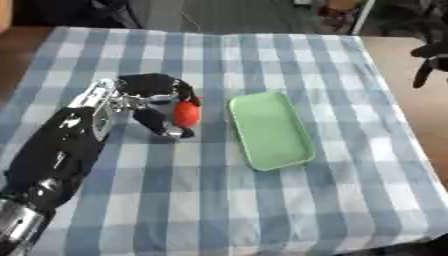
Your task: Pick up objects on the table and place them in the box.
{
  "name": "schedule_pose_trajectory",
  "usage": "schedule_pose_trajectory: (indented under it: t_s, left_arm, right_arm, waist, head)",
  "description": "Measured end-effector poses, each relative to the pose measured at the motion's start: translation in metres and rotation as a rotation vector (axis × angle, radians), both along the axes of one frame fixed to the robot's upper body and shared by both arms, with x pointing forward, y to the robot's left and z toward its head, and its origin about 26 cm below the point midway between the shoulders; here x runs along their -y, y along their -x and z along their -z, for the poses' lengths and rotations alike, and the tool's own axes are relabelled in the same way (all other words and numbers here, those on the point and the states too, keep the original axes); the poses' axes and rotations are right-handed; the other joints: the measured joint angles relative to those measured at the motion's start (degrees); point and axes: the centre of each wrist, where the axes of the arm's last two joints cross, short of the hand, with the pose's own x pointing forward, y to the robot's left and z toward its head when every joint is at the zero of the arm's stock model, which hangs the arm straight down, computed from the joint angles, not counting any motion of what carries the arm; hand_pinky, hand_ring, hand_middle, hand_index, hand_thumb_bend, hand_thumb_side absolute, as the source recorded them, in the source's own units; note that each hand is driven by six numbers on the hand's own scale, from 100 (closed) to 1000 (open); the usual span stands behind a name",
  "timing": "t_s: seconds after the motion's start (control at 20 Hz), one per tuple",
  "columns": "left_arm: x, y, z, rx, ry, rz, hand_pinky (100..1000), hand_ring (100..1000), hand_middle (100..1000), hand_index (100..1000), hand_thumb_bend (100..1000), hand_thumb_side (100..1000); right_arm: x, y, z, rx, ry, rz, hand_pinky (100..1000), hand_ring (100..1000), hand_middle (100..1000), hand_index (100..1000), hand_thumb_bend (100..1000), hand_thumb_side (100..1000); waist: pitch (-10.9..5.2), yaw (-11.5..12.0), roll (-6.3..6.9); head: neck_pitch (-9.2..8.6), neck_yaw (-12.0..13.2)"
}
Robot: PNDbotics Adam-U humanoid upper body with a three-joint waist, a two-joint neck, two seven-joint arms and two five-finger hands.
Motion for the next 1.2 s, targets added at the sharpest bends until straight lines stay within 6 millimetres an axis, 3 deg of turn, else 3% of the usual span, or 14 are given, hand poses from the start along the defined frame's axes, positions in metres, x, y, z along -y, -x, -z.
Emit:
schedule_pose_trajectory:
  t_s: [0.15, 0.45, 0.55, 0.65, 0.75, 0.8, 0.95, 1.0, 1.2]
  left_arm:
    - [0.0001, 0.0, 0.0001, 0.011, -0.018, 0.006, 649, 641, 696, 861, 932, 821]
    - [0.0009, 0.0002, 0.0007, 0.054, -0.053, 0.018, 532, 602, 678, 864, 824, 759]
    - [0.0001, 0.0001, 0.002, 0.064, -0.058, 0.017, 501, 589, 671, 860, 709, 717]
    - [-0.0007, 0.0001, 0.0032, 0.071, -0.057, 0.013, 482, 578, 666, 853, 535, 675]
    - [-0.0012, 0.0001, 0.0042, 0.078, -0.053, 0.007, 467, 568, 662, 848, 281, 666]
    - [-0.0016, 0.0001, 0.0049, 0.081, -0.049, 0.003, 464, 566, 659, 846, 205, 647]
    - [-0.0005, 0.0002, 0.0074, 0.088, -0.032, -0.008, 449, 555, 650, 839, 157, 644]
    - [0.0001, 0.0003, 0.0081, 0.092, -0.025, -0.01, 433, 540, 638, 831, 101, 625]
    - [-0.0008, 0.0004, 0.0097, 0.099, -0.01, -0.02, 428, 536, 634, 825, 100, 613]
  right_arm:
    - [0.0, 0.0, 0.0, 0.0, 0.0, 0.0, 322, 675, 614, 843, 100, 681]
    - [0.0, 0.0, 0.0, 0.0, 0.0, 0.0, 322, 675, 614, 844, 100, 681]
    - [0.0, 0.0, 0.0, 0.0, 0.0, -0.001, 321, 675, 614, 844, 100, 681]
    - [0.0, 0.0, 0.0, 0.001, -0.001, -0.002, 321, 675, 614, 844, 100, 681]
    - [0.0, 0.0, 0.0001, 0.001, -0.001, -0.002, 320, 675, 614, 844, 100, 688]
    - [0.0, 0.0, 0.0001, 0.001, -0.001, -0.002, 320, 675, 614, 844, 100, 688]
    - [0.0001, 0.0, 0.0001, 0.001, -0.001, -0.002, 320, 675, 614, 844, 100, 689]
    - [0.0001, -0.0001, 0.0001, 0.001, -0.001, -0.002, 320, 675, 614, 844, 100, 689]
    - [0.0001, -0.0001, 0.0002, 0.0, -0.001, -0.002, 320, 673, 612, 844, 100, 690]
  waist:
    - [0.0, -0.01, 0.0]
    - [0.0, -0.02, 0.0]
    - [0.0, -0.02, 0.0]
    - [0.0, -0.02, -0.01]
    - [0.0, -0.02, -0.01]
    - [0.0, -0.02, -0.01]
    - [0.0, -0.01, -0.02]
    - [0.01, -0.01, -0.02]
    - [0.01, -0.01, -0.02]
  head:
    - [0.0, 0.0]
    - [0.0, 0.0]
    - [0.0, 0.0]
    - [0.0, 0.0]
    - [0.0, 0.0]
    - [0.0, 0.0]
    - [0.0, 0.0]
    - [0.0, 0.0]
    - [0.0, 0.0]
